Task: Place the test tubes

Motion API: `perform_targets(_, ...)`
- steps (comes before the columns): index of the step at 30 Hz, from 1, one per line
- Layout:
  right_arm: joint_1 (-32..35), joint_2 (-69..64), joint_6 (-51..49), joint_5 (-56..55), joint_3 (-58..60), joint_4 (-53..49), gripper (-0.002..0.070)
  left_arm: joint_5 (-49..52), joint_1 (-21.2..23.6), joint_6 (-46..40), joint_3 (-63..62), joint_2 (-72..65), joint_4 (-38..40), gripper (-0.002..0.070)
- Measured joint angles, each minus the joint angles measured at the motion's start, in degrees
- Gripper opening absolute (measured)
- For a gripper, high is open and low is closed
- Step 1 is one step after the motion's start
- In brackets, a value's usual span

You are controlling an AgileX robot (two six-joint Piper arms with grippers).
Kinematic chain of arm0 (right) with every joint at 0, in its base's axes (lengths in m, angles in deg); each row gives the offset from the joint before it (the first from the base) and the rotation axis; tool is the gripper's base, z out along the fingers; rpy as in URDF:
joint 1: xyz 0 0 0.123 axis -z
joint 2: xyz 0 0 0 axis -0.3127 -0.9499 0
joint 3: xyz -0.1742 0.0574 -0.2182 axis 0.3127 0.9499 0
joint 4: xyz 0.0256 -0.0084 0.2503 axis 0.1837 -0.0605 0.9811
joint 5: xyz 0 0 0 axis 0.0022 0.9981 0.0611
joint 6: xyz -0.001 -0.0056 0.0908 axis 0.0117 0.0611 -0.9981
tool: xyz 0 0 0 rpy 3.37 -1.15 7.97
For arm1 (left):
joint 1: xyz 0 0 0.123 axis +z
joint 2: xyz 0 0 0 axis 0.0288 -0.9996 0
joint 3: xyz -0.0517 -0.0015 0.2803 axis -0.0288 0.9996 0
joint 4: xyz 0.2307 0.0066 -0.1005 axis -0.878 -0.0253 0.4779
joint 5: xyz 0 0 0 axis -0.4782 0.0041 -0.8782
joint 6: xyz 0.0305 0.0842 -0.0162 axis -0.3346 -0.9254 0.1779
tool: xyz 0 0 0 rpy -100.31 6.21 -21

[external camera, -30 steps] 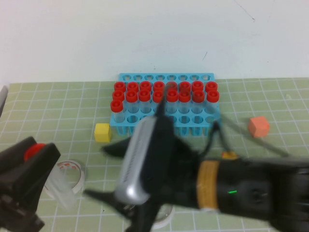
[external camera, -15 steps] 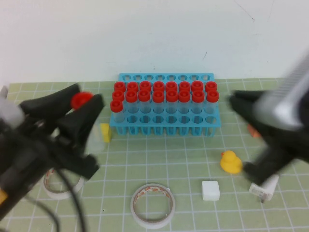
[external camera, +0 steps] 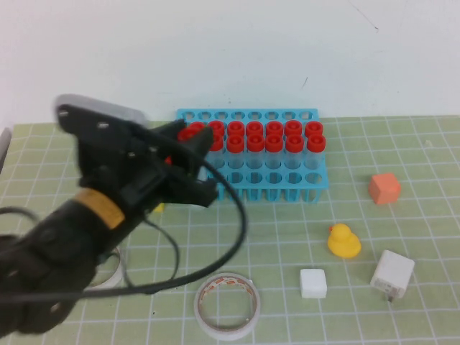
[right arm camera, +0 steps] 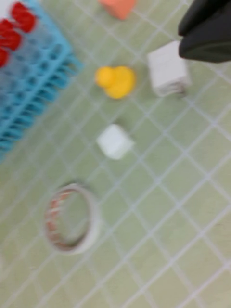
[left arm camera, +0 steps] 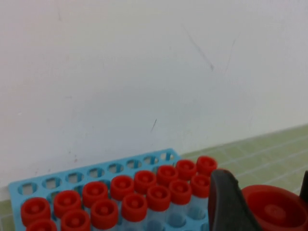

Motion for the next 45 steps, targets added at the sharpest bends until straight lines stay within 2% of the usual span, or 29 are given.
perform_targets(5, 0.0, 6.6, 1.5, 2.4, 5.1, 1.4, -0.0001, -0.1, 2.1, -1.9, -4.2, -8.3, -1.4, 0.0263)
perform_targets(11, 0.0, 12.7, 1.5, 3.4, 8.0, 3.8, -0.0001, 0.3, 7.1, 3.2, -11.2, -17.3, -5.3, 0.0263)
perform_targets(14, 0.0, 13.5, 1.5, 5.7, 8.0, 6.8, -0.0001, -3.0, 8.5, 4.3, -13.7, -20.8, -7.5, 0.0263)
perform_targets(22, 0.0, 13.7, 1.2, 7.8, 8.0, 9.5, -0.0001, -18.1, 8.8, 2.9, -15.2, -28.3, -8.0, 0.0263)
perform_targets(45, 0.0, 13.7, 1.2, 8.0, 8.0, 9.7, -0.0001, -21.9, 9.4, -3.8, -20.5, -38.7, 0.0, 0.0263)
